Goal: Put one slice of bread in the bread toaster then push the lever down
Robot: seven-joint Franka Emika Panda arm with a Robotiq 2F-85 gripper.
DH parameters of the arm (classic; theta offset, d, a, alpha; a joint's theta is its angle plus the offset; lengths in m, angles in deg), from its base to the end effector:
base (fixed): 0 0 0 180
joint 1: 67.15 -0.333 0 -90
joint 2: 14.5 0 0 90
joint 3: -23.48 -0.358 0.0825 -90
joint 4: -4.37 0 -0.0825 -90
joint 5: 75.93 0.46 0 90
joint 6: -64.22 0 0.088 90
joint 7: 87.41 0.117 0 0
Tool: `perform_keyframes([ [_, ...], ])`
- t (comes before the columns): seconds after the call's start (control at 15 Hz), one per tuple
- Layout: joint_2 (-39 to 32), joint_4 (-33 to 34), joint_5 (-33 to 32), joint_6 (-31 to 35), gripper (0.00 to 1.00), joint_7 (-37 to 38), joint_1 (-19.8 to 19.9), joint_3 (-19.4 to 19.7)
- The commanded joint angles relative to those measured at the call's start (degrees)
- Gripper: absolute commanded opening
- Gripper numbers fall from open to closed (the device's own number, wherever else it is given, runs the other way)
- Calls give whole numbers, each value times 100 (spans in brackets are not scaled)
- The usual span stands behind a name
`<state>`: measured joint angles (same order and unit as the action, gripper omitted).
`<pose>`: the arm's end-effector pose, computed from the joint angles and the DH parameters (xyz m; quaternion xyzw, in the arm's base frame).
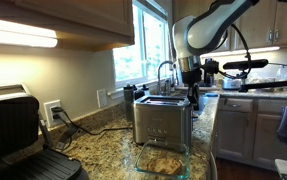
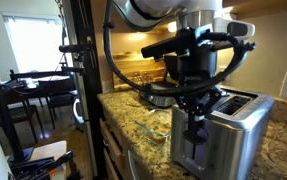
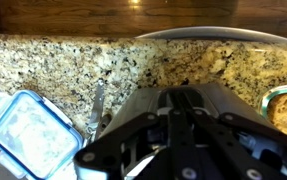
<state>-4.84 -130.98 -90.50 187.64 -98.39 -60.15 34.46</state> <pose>0.4978 -0.1746 0.3773 0.9958 0.0130 -0.0414 0.0807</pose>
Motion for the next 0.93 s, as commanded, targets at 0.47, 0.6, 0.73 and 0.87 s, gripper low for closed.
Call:
perform_keyframes([
  [0.47,-265,-34,128,317,4,-219,116,18],
  [0.6,-236,-78,138,377,4,-254,120,18],
  [0.73,-215,-123,102,430,4,-217,119,5],
  [0.87,-231,-168,112,468,4,-220,109,-6],
])
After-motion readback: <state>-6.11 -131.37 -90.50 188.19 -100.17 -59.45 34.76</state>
